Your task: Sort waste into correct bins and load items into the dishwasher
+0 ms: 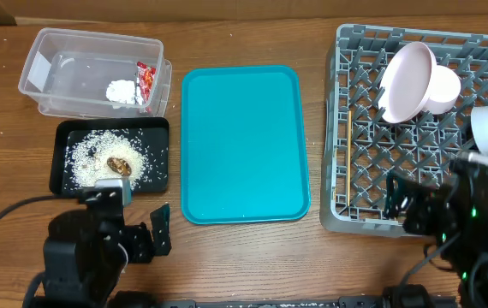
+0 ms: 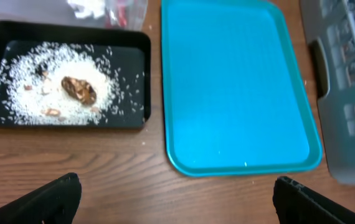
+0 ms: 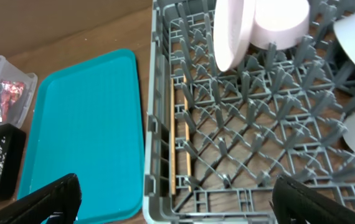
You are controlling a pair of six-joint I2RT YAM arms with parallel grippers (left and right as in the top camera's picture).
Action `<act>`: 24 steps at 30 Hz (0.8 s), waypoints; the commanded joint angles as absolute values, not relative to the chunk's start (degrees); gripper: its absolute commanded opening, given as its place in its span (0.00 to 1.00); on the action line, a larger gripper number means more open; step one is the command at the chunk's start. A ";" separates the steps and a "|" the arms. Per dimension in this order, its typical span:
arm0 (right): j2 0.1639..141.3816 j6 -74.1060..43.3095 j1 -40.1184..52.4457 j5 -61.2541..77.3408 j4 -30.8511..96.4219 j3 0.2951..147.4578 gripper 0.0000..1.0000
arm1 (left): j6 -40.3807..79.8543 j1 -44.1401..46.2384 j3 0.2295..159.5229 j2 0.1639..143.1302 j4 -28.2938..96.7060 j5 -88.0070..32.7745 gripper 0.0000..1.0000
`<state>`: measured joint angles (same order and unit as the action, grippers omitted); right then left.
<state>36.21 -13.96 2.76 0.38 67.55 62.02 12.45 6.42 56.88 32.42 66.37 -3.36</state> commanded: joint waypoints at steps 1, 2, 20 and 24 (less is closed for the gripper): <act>34.63 -15.03 2.76 -2.07 67.79 60.73 1.00 | 14.63 6.76 55.99 31.73 63.72 -1.50 1.00; 34.76 -15.03 2.76 -2.04 67.85 60.60 1.00 | 14.63 6.76 55.99 31.90 62.33 -1.48 1.00; 34.87 -15.03 2.76 -1.85 67.81 60.42 1.00 | 14.61 6.76 55.99 32.45 66.26 -1.48 1.00; 34.87 -15.03 2.76 -1.85 67.81 60.42 1.00 | 14.61 6.76 55.99 32.45 66.26 -1.48 1.00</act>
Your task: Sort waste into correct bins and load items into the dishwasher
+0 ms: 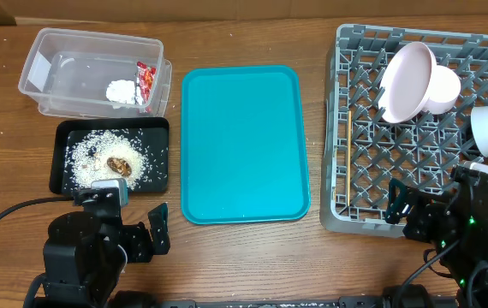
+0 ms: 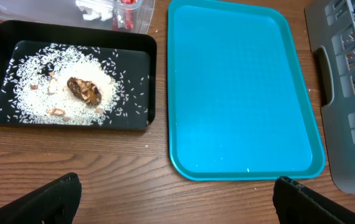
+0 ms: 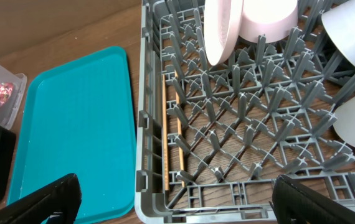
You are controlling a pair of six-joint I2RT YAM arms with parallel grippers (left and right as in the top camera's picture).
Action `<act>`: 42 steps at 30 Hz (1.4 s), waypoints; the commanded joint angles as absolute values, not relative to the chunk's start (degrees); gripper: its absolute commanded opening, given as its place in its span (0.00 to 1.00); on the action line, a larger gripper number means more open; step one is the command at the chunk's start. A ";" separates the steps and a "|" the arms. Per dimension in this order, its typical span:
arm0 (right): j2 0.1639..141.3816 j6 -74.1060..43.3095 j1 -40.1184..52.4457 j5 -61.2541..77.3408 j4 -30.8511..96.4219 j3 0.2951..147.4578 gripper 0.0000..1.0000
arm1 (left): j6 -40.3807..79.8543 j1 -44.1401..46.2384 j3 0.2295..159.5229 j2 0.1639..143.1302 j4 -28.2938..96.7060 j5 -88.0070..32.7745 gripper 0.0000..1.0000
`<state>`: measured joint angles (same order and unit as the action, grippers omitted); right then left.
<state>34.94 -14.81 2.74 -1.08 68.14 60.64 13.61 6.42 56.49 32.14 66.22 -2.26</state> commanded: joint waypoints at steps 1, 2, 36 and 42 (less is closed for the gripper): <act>34.87 -15.03 2.76 -1.85 67.83 60.42 1.00 | 14.61 6.76 55.99 32.45 66.24 -1.48 1.00; 34.87 -15.03 2.76 -1.85 67.83 60.42 1.00 | 14.61 6.76 55.99 32.45 66.26 -1.48 1.00; 1.41 -15.03 2.50 -2.72 14.35 14.00 1.00 | 14.61 6.76 55.99 32.45 66.24 -1.48 1.00; 0.16 -15.03 2.50 -2.72 1.61 5.76 1.00 | 14.61 6.76 55.99 32.45 66.24 -1.48 1.00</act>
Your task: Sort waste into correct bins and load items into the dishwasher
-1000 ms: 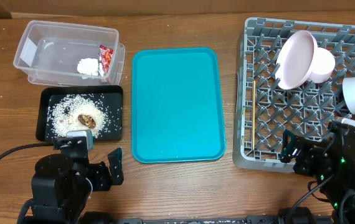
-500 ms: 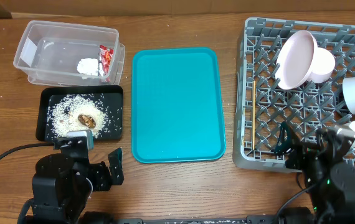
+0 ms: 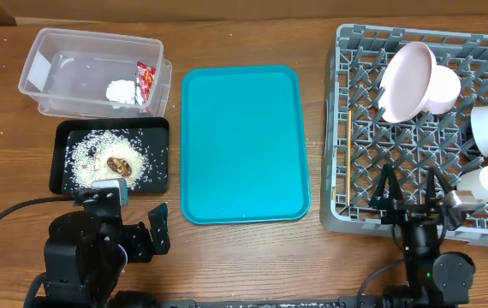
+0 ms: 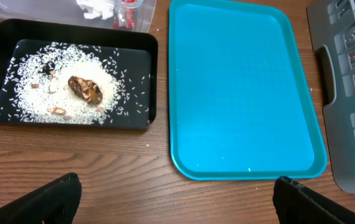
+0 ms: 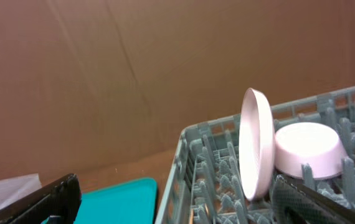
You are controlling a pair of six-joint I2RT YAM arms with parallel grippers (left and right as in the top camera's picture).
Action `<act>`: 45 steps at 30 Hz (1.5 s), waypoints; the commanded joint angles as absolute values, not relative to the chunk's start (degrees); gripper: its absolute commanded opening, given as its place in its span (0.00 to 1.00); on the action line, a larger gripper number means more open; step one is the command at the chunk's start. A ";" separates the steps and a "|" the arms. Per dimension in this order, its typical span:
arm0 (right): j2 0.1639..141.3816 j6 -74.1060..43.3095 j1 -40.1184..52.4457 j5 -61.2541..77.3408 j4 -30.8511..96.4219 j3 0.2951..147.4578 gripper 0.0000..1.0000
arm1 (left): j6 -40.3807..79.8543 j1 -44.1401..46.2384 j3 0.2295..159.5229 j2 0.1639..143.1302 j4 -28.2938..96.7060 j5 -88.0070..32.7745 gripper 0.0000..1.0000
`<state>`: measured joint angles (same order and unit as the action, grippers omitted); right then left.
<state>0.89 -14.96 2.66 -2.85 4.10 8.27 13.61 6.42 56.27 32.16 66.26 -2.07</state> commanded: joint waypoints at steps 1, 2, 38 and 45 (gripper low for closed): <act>0.16 -15.03 2.50 -2.72 -0.60 4.40 1.00 | 14.61 6.76 55.99 32.45 66.26 -1.48 1.00; 0.16 -15.03 2.50 -2.74 -2.35 3.33 1.00 | 14.61 6.76 55.99 32.45 66.24 -1.48 1.00; 0.16 -13.72 2.55 -5.96 4.21 0.45 1.00 | 14.61 6.76 55.99 32.47 66.24 -1.48 1.00; 0.16 -13.72 2.55 -5.96 4.21 0.45 1.00 | 14.61 6.76 55.99 32.47 66.24 -1.48 1.00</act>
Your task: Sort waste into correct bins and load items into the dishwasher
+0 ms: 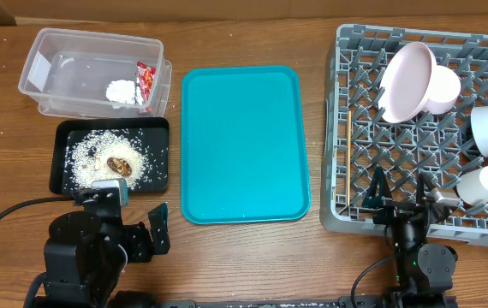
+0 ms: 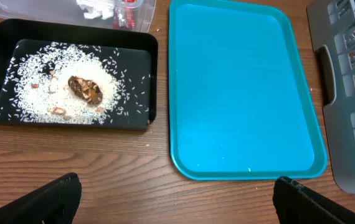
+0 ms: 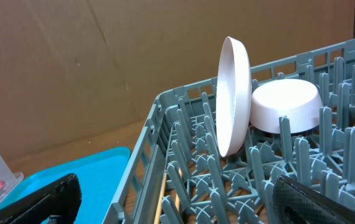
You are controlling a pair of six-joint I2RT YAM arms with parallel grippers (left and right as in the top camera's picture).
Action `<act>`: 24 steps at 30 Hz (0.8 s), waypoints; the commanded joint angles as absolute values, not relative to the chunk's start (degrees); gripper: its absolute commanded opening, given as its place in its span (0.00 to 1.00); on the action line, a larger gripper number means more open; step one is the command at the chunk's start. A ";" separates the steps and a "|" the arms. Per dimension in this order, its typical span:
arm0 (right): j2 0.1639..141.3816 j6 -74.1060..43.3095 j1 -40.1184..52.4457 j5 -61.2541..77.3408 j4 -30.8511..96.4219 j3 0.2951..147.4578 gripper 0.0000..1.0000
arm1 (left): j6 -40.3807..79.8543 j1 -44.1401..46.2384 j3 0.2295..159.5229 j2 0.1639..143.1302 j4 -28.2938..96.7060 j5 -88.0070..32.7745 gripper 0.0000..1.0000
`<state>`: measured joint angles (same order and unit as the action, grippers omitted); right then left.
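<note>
The teal tray [image 1: 244, 141] lies bare in the middle. To its left stands a black tray [image 1: 62, 175] of rice with a brown scrap [image 2: 85, 90]. A clear bin [image 1: 47, 73] behind holds tissue and a red wrapper. The grey dish rack [image 1: 351, 103] on the right carries a pink plate [image 3: 233, 93], a bowl [image 3: 286, 106], two cups and chopsticks [image 1: 342, 175]. My left gripper [image 2: 177, 202] hangs open over the wood near the trays. My right gripper [image 3: 177, 205] stands open at the rack's near edge. Neither holds anything.
A brown cardboard wall [image 3: 103, 62] rises behind the table. Bare wood [image 2: 165, 193] runs along the front edge between the two arms. The rack's upright tines [image 3: 289, 149] stand close in front of the right gripper.
My right gripper has shifted slightly left and nearer the front at the rack's edge, and its view now takes in more of the rack. The left arm has not moved.
My right gripper was open over the rack's near right corner, looking down into it. It then stood further back, and later low at the rack's front edge looking level. My left gripper drew back a little early on, then stayed. Nothing was picked up.
</note>
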<state>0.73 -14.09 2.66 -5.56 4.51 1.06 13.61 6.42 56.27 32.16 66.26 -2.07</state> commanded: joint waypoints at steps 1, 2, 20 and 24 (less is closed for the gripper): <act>0.16 -13.72 2.55 -5.96 4.21 0.45 1.00 | 14.61 6.76 55.99 32.47 66.24 -1.48 1.00; 0.16 -13.72 2.55 -5.96 4.21 0.45 1.00 | 14.61 6.76 55.99 32.47 66.24 -1.48 1.00; 0.16 -13.72 2.55 -5.96 4.21 0.45 1.00 | 14.59 6.79 41.91 21.34 56.75 0.56 1.00; 0.16 -13.72 2.55 -5.96 4.21 0.45 1.00 | 14.61 6.76 30.44 14.28 44.40 0.62 1.00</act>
